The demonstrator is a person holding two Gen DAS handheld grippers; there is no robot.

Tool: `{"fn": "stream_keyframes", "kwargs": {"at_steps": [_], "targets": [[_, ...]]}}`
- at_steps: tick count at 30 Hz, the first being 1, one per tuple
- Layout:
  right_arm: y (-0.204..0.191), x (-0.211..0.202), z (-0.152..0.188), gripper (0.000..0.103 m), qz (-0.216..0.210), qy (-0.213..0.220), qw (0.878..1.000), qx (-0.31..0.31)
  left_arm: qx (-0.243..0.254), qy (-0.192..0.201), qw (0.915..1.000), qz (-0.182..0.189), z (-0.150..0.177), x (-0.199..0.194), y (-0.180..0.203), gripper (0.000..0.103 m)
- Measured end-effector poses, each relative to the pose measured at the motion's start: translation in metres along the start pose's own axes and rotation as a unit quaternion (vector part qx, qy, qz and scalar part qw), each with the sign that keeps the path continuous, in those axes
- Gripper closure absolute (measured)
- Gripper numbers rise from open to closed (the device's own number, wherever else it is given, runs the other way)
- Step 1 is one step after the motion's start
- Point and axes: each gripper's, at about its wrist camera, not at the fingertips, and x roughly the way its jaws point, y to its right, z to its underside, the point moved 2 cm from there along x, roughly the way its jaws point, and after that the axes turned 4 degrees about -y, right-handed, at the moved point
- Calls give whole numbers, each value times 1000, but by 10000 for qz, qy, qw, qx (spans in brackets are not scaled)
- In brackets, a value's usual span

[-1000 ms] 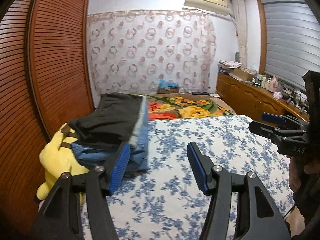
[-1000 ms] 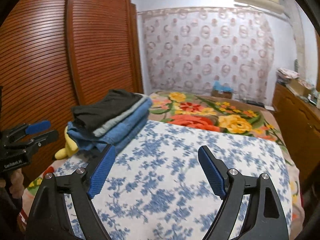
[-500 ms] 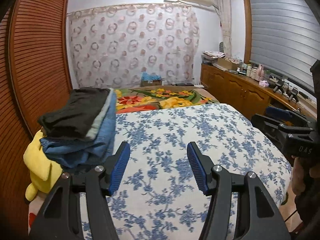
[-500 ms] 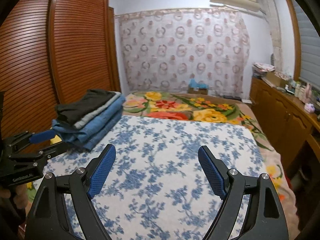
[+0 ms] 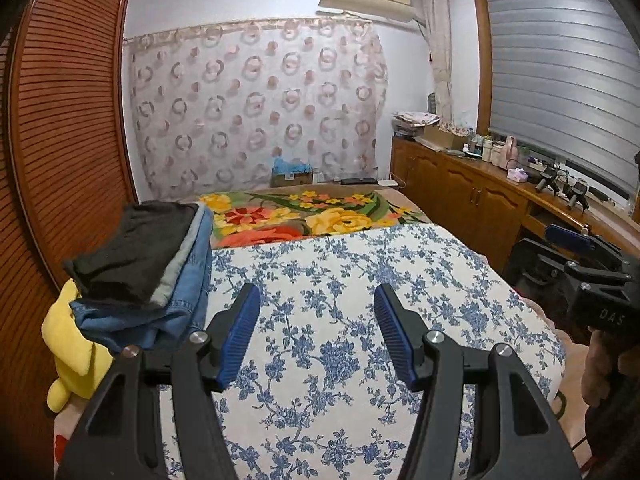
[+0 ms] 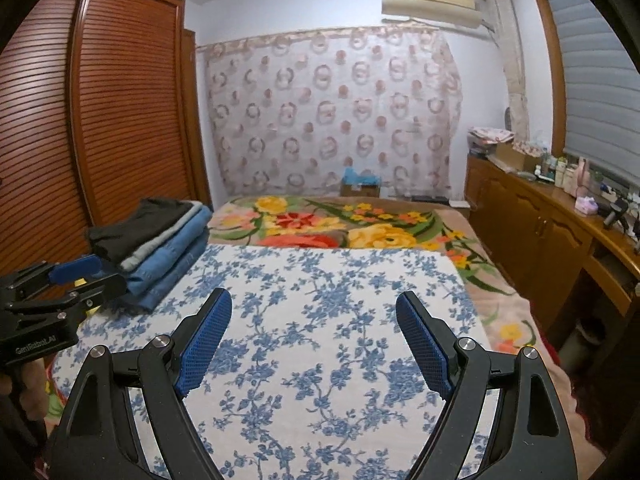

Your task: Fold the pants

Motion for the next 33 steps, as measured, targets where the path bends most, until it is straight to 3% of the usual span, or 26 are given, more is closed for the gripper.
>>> {"fn": "stream_keyframes", "kwargs": {"at_steps": [14, 33], "targets": [[8, -27, -11, 17, 150, 380, 9991, 97, -98, 272, 9995, -85, -9, -27, -9, 44], [7, -28, -11, 17, 181, 386, 9991, 82, -152, 267, 9995, -106, -8, -28, -17, 44]]}}
